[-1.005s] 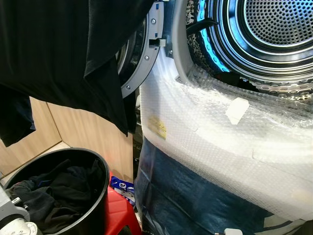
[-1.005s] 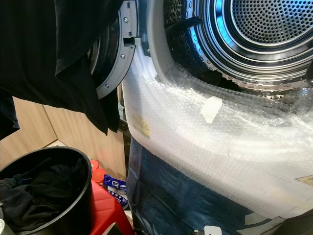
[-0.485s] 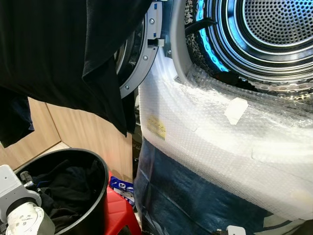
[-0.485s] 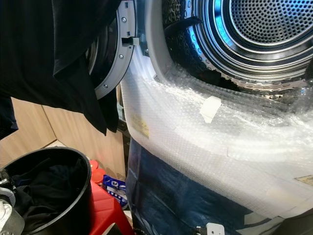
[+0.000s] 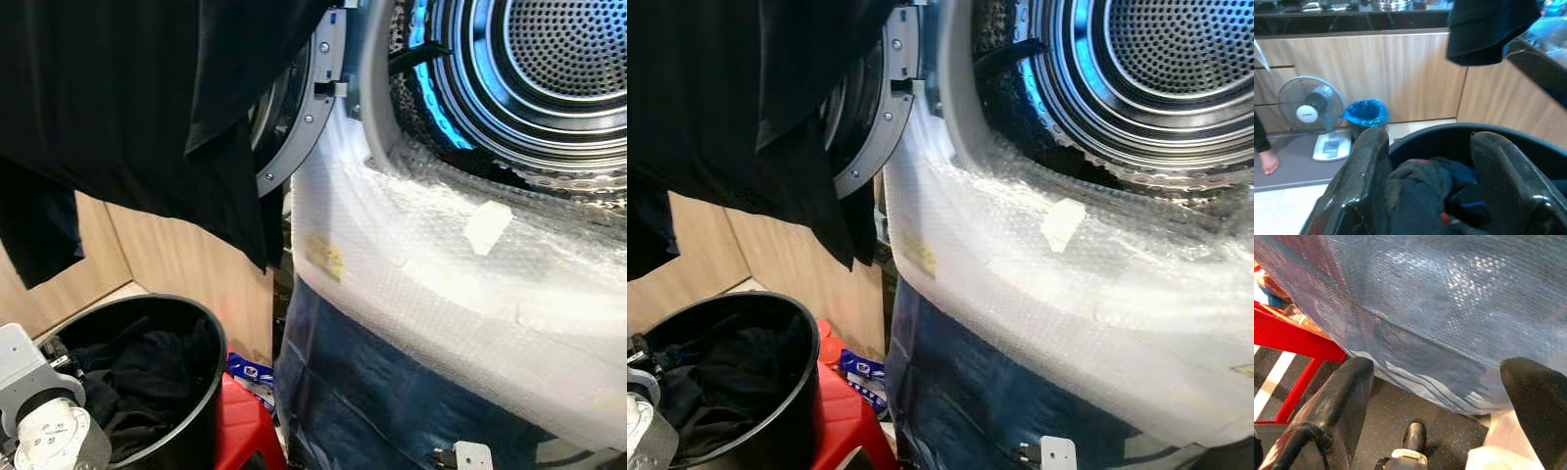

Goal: Clothes washing

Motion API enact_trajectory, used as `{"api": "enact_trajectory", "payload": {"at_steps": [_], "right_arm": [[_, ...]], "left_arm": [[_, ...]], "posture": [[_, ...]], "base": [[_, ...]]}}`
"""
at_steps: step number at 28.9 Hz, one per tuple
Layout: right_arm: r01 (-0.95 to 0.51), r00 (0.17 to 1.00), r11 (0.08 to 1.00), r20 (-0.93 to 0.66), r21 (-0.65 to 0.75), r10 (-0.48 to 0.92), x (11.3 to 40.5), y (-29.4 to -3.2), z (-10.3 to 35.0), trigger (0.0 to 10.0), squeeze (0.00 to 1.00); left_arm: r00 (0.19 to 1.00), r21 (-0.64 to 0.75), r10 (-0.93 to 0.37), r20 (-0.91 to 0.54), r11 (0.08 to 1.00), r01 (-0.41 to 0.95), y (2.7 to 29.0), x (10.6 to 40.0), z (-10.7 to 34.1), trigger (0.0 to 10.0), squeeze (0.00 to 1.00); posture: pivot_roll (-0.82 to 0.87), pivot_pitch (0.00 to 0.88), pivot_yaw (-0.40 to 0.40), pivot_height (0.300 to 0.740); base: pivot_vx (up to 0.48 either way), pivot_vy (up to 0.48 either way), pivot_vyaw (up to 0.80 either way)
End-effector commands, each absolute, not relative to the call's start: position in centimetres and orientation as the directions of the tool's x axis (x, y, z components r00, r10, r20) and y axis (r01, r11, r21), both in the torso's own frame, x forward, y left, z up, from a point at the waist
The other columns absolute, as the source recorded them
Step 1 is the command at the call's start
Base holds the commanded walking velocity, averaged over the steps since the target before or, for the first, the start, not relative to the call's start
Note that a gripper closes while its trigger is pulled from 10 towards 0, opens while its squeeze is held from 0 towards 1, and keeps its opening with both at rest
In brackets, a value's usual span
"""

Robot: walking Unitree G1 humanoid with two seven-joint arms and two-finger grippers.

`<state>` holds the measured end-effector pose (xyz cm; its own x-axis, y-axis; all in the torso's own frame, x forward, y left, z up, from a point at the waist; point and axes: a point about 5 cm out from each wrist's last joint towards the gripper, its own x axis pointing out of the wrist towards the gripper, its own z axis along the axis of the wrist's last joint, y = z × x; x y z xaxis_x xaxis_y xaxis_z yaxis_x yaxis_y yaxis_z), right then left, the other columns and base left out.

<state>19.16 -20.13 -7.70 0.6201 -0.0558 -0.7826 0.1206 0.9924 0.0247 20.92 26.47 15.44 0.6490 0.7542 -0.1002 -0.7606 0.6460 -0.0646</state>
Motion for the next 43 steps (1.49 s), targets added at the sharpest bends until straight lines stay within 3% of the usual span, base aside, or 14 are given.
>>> {"api": "enact_trajectory", "payload": {"at_steps": [1, 6, 21, 27, 33, 43], "right_arm": [[0.128, 0.622, 0.992, -0.78, 0.024, -0.061, 19.1, -20.3, -7.7, 10.0, 0.0], [0.151, 0.63, 0.988, -0.773, 0.025, -0.077, 19.4, -20.4, -7.5, 10.0, 0.0], [0.125, 0.616, 0.991, -0.787, 0.045, -0.041, 19.2, -19.8, -7.8, 10.0, 0.0], [0.114, 0.612, 0.992, -0.79, 0.047, -0.033, 19.1, -19.7, -7.8, 10.0, 0.0], [0.107, 0.611, 0.993, -0.791, 0.049, -0.026, 19.2, -19.6, -7.8, 10.0, 0.0], [0.085, 0.605, 0.995, -0.796, 0.044, -0.016, 19.0, -19.4, -7.9, 10.0, 0.0]], "left_arm": [[0.668, -0.073, 0.739, -0.09, 0.664, -0.744, 26.2, 21.3, 15.6, 10.0, 0.0], [0.672, -0.076, 0.735, -0.085, 0.668, -0.74, 26.1, 21.4, 15.6, 10.0, 0.0], [0.684, -0.077, 0.726, -0.075, 0.679, -0.73, 26.0, 21.6, 15.9, 10.0, 0.0], [0.682, -0.025, 0.718, -0.137, 0.686, -0.727, 26.3, 21.4, 14.9, 10.0, 0.0], [0.664, -0.066, 0.702, -0.258, 0.672, -0.737, 26.3, 21.1, 13.1, 10.0, 0.0], [0.657, -0.079, 0.688, -0.307, 0.67, -0.738, 26.1, 21.0, 12.5, 10.0, 0.0]], "posture": [[0.08, 0.0, -0.045, 0.74], [0.08, 0.0, -0.047, 0.74], [0.09, 0.0, -0.05, 0.74], [0.09, 0.0, -0.05, 0.74], [0.09, 0.0, -0.046, 0.74], [0.09, 0.0, -0.046, 0.74]], "base": [[0.0, 0.0, 0.0], [0.0, 0.0, 0.72], [0.0, 0.0, 0.0], [0.0, 0.0, 0.0], [0.0, 0.0, 0.0], [0.0, 0.0, 0.0]]}}
